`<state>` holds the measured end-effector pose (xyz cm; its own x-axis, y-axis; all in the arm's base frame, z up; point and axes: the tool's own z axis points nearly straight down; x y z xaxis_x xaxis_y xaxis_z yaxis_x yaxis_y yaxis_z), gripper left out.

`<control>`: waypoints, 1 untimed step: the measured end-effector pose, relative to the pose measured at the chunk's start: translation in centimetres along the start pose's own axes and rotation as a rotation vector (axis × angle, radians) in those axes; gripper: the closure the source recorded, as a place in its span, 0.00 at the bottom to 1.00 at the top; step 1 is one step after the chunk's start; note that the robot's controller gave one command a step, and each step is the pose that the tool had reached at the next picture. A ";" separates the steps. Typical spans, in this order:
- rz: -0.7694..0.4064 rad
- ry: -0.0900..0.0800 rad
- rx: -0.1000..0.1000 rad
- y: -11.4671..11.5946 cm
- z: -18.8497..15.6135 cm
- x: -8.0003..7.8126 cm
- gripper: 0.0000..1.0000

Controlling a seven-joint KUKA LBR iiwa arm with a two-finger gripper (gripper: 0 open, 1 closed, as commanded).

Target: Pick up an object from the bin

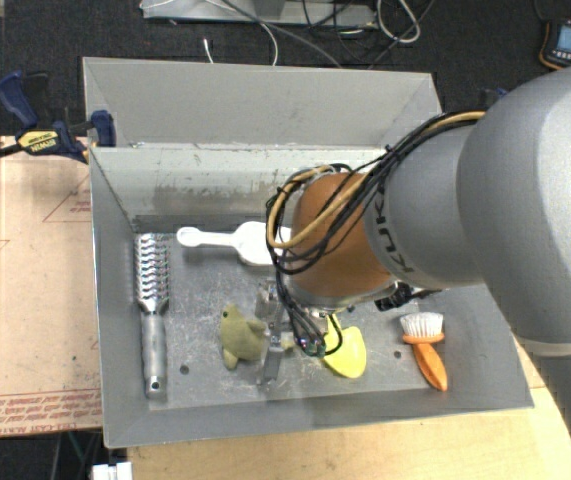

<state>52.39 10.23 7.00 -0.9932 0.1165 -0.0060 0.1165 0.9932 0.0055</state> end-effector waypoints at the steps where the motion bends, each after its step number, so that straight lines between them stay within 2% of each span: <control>1: -0.064 -0.007 -0.002 0.9 0.0 1.2 0.00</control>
Offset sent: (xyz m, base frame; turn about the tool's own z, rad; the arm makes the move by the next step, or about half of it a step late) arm -0.0016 0.0009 0.0000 -0.0087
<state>51.27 11.22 6.98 -0.9985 0.0527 -0.0130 0.0526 0.9986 0.0067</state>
